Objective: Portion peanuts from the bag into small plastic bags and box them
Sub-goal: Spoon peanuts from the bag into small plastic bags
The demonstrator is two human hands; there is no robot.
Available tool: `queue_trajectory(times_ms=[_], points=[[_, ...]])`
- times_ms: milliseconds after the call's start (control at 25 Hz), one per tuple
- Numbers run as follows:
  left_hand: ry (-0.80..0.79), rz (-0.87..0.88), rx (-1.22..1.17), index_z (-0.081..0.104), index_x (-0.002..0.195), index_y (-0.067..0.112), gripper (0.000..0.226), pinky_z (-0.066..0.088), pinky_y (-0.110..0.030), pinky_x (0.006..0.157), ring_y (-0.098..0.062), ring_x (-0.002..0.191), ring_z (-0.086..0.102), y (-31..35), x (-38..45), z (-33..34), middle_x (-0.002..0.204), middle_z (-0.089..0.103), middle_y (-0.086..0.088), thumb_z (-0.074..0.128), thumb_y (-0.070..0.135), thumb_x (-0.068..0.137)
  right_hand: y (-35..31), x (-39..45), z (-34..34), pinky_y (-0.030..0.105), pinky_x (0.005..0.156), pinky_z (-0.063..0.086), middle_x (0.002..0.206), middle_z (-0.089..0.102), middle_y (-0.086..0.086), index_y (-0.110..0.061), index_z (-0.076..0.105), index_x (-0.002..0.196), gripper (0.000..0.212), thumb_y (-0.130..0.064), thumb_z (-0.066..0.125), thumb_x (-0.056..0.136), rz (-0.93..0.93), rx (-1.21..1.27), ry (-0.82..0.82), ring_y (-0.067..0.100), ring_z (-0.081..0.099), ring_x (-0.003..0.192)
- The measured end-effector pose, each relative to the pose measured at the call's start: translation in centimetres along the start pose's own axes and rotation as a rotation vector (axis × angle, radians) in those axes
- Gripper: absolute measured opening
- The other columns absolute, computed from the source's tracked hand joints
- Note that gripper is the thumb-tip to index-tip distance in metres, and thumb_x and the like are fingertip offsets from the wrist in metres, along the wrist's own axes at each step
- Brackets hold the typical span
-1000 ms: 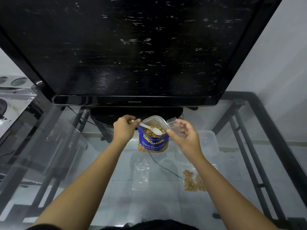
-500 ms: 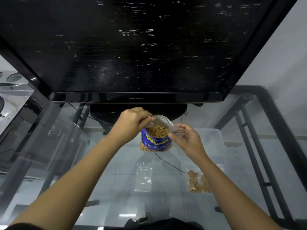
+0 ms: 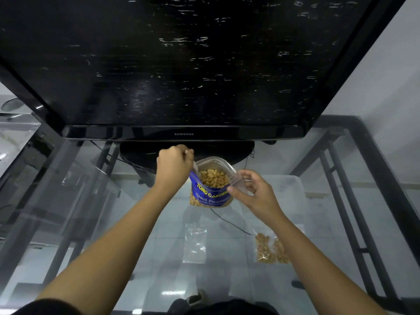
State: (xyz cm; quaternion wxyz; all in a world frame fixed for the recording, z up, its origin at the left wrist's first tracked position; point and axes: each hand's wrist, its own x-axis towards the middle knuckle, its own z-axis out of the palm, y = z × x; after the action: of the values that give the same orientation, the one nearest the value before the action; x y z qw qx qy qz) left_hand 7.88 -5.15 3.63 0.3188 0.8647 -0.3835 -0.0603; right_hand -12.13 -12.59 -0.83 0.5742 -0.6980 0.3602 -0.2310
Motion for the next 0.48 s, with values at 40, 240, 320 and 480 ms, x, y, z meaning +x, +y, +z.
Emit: queue_trajectory(times_ms=[40, 240, 320, 480], points=[[0.008, -0.087, -0.039, 0.068, 0.087, 0.002, 0.026, 0.034, -0.026, 0.06, -0.023, 0.06, 0.052, -0.1, 0.1, 0.2, 0.062, 0.058, -0.008, 0.052, 0.022, 0.092, 0.1, 0.0, 0.0, 0.012, 0.079, 0.049, 0.106, 0.063, -0.017, -0.041, 0.054, 0.1, 0.038, -0.035, 0.077, 0.07, -0.002, 0.001, -0.004, 0.005, 0.062, 0.097], [-0.014, -0.098, -0.127, 0.067, 0.09, 0.003, 0.024, 0.037, -0.025, 0.055, -0.017, 0.057, 0.054, -1.3, -0.6, 0.2, 0.063, 0.06, -0.007, 0.053, 0.022, 0.092, 0.0, 0.0, -0.2, 0.008, 0.079, 0.047, 0.111, 0.06, -0.017, -0.035, 0.054, 0.107, 0.042, -0.034, 0.076, 0.072, 0.017, -0.008, -0.034, 0.002, 0.058, 0.102], [-0.059, -0.091, -0.171, 0.066, 0.092, 0.003, 0.023, 0.042, -0.023, 0.049, -0.011, 0.054, 0.056, -2.2, -0.6, 0.0, 0.065, 0.064, -0.006, 0.054, 0.022, 0.092, 0.1, 0.1, -0.2, 0.008, 0.079, 0.046, 0.113, 0.061, -0.015, -0.034, 0.054, 0.109, 0.044, -0.034, 0.076, 0.072, 0.02, -0.008, -0.042, 0.003, 0.058, 0.104], [-0.09, -0.254, -0.352, 0.069, 0.09, 0.004, 0.021, 0.044, -0.017, 0.046, -0.005, 0.054, 0.061, -2.9, -0.4, 0.1, 0.064, 0.067, -0.004, 0.056, 0.02, 0.091, 0.3, 0.1, -0.1, 0.01, 0.081, 0.047, 0.113, 0.062, -0.013, -0.034, 0.055, 0.109, 0.043, -0.035, 0.077, 0.071, 0.017, 0.006, -0.054, 0.006, 0.059, 0.105]])
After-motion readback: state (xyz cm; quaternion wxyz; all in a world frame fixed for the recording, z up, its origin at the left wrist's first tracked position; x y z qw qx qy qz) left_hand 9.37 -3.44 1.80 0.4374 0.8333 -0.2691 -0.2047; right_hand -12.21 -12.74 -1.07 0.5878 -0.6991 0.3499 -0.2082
